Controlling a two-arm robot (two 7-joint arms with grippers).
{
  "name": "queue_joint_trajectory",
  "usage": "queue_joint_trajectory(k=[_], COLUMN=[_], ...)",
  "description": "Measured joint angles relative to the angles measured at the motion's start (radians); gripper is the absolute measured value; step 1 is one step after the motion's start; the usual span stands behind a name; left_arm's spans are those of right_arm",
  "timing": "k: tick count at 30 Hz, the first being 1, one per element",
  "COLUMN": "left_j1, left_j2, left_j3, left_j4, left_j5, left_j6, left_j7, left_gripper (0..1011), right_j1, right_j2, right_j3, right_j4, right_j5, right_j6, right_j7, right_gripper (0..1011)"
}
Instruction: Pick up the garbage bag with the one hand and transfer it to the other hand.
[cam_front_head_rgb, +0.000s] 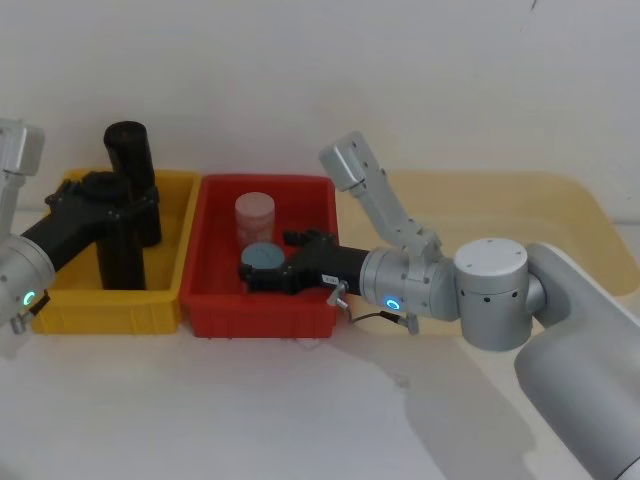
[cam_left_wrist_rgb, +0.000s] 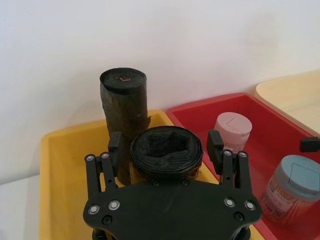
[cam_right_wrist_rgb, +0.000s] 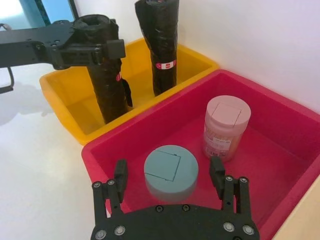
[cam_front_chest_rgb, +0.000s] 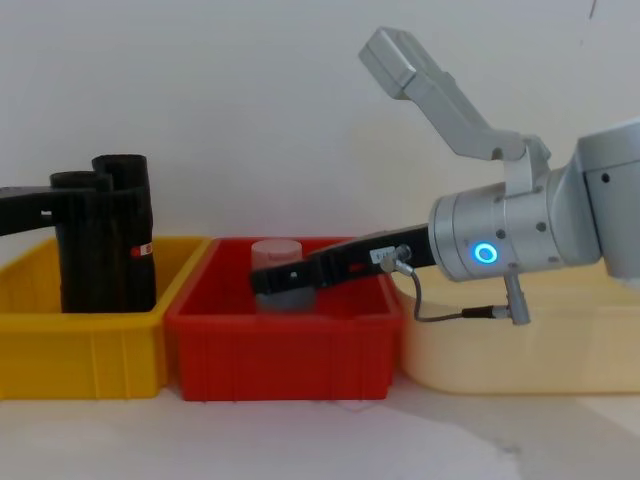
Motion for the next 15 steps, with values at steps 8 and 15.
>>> queue_joint_trajectory(k=[8, 15], left_j1=[0.000, 0.000], left_j2=[0.000, 0.000], left_j3=[0.000, 0.000], left_j4=[0.000, 0.000], left_j5=[0.000, 0.000], left_j6=[0.000, 0.000], left_j7=[0.000, 0.000], left_gripper=[1001, 1001], right_j1=[0.004, 0.005], right_j2=[-0.007, -0.012], right_j3=[-0.001, 0.000], right_j4=[0.021, 0.034], right_j5=[-0.009, -0.014], right_j6=[-0.005, -0.011], right_j7=[0.001, 0.007], right_gripper=[1001, 1001])
